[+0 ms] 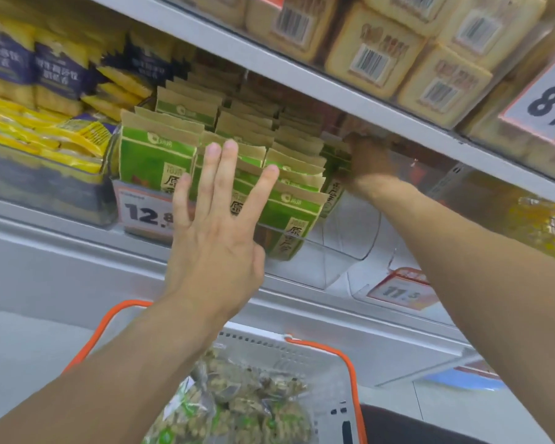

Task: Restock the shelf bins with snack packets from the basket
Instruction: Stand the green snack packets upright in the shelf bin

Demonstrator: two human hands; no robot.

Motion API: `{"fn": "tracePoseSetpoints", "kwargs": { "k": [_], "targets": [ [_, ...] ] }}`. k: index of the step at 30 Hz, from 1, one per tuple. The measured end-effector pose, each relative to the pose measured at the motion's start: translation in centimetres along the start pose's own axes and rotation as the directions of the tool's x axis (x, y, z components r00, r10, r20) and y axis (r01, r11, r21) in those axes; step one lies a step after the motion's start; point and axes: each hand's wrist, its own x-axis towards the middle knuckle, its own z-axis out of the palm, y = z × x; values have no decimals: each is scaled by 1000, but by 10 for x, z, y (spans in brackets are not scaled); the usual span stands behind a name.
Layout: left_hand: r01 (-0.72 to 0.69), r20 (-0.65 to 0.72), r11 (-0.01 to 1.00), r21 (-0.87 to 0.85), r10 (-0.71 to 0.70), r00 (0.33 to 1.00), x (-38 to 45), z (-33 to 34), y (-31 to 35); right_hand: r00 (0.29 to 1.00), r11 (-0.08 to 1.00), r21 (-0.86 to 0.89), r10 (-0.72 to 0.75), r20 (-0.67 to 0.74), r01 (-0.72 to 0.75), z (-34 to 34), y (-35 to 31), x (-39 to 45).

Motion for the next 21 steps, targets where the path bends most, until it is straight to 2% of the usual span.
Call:
{"fn": "tracePoseSetpoints", "kwargs": {
  "k": [6, 13, 17, 21],
  "targets": [
    [5, -15, 1000, -20, -5, 1000, 1, 1, 1, 1000, 999, 35, -17, -4, 17, 3, 2, 28],
    [11, -7, 1000, -23, -11, 1000, 4, 2, 1, 992, 998, -59, -28, -125, 21, 12, 3, 45],
    [9, 7, 1000, -17, -9, 1000, 5, 1, 0, 992, 991, -133, -39, -118, 23, 12, 5, 41],
    [13, 30, 1000, -22, -13, 999, 5, -3, 1, 998, 999, 35, -5, -57, 7, 2, -1, 13]
  ]
}}
